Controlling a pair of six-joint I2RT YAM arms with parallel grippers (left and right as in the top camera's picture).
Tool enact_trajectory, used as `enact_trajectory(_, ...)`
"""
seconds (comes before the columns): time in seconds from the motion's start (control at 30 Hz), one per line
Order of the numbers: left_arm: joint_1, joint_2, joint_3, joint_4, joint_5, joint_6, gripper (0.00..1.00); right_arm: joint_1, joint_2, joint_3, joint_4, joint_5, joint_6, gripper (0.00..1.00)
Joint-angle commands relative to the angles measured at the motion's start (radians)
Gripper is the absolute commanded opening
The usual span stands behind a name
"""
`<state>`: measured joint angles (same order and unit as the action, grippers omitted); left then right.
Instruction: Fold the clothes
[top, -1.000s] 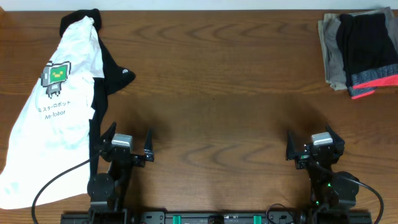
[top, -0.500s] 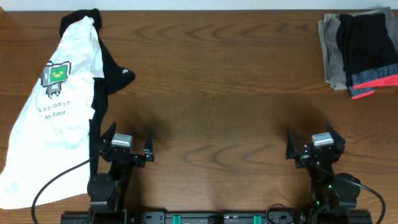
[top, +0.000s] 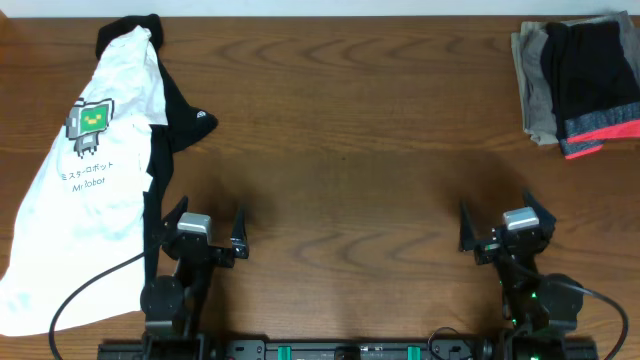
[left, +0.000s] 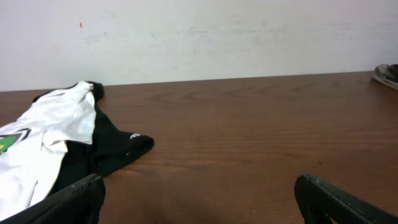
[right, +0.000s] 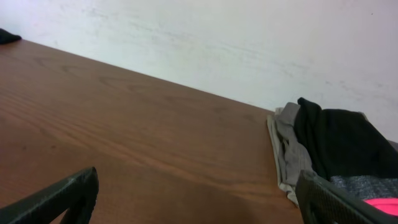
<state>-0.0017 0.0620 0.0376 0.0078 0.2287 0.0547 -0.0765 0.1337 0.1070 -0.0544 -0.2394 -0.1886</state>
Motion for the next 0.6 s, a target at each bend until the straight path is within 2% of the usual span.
enact_trajectory(0.0,0.003,0.052,0.072,0.008,-0.002,-0.008,0.98,-0.008,0.061,0.064,0.011,-0.013,0.008,0.99)
enact_trajectory(0.3,0.003,0.311,0.240,-0.042,-0.002,-0.008,0.98,-0.008,0.318,0.206,0.059,-0.107,0.008,0.99)
enact_trajectory(0.43,0.003,0.474,0.389,-0.148,-0.002,-0.039,0.98,-0.008,0.486,0.327,0.030,-0.175,0.008,0.99)
enact_trajectory(0.57,0.003,0.656,0.599,-0.302,0.014,-0.056,0.98,-0.008,0.676,0.497,-0.075,-0.237,0.008,0.99)
